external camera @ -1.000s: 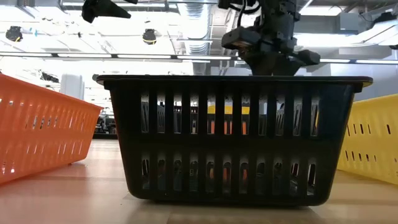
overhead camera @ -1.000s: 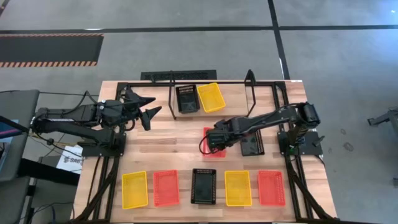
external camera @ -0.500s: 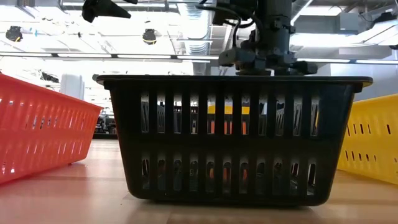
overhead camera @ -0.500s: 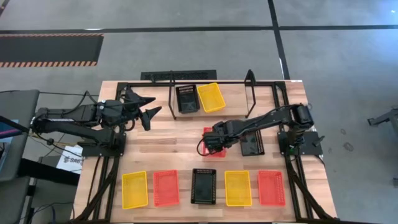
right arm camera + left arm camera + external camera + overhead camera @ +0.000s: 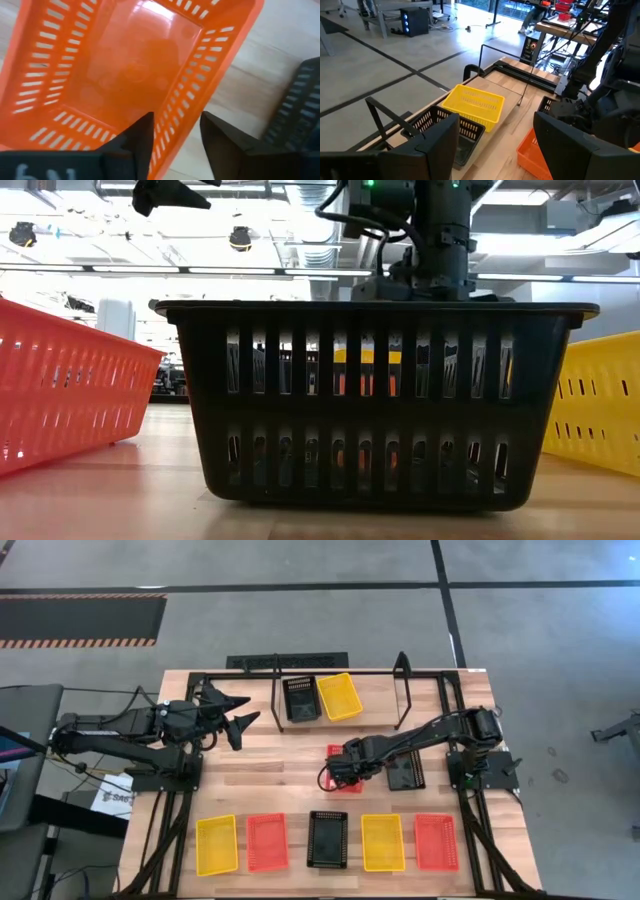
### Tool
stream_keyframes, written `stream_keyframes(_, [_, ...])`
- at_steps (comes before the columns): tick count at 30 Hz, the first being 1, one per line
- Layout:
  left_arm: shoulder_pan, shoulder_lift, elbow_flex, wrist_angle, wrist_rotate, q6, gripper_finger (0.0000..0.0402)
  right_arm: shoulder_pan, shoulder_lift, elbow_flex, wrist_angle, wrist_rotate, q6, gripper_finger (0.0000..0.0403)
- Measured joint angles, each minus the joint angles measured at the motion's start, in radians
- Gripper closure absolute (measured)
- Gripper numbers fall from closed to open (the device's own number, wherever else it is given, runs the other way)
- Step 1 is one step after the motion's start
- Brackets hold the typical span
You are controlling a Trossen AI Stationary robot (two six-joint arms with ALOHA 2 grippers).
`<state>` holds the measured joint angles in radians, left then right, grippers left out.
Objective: Stack baskets on shelf by color
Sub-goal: Put the top orange bin on the shelf
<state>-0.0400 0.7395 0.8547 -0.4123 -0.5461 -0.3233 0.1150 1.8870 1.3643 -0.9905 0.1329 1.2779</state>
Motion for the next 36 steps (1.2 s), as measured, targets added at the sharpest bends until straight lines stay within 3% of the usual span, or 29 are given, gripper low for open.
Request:
stream_keyframes(7, [0.0, 0.0, 0.0, 0.001, 0.0, -0.001, 0.0159, 0.0, 0.0, 0.0, -0.001, -0.001, -0.004, 0.0367])
stream_keyframes(9, [0.0, 0.0, 0.0, 0.001, 0.0, -0.005, 0.0159, 0.0, -0.001, 0.001, -0.002, -0.002, -0.007, 0.0388])
stream_keyframes(18, [0.0, 0.0, 0.0, 0.001, 0.0, -0.006, 0.0159, 0.0, -0.035, 0.038, -0.026, 0.015, -0.035, 0.0396])
stream_keyframes(24, [0.0, 0.0, 0.0, 0.0, 0.0, -0.006, 0.0159, 0.0, -0.137, 0.193, -0.157, 0.177, -0.1, 0.04])
stream_keyframes(32, [0.0, 0.0, 0.0, -0.001, 0.001, -0.011, 0.0159, -0.005, -0.267, 0.445, -0.515, 0.442, -0.107, 0.0402])
stream_keyframes(36, [0.0, 0.0, 0.0, 0.0, 0.0, -0.011, 0.0159, -0.062, -0.321, 0.481, -0.574, 0.493, -0.146, 0.0402])
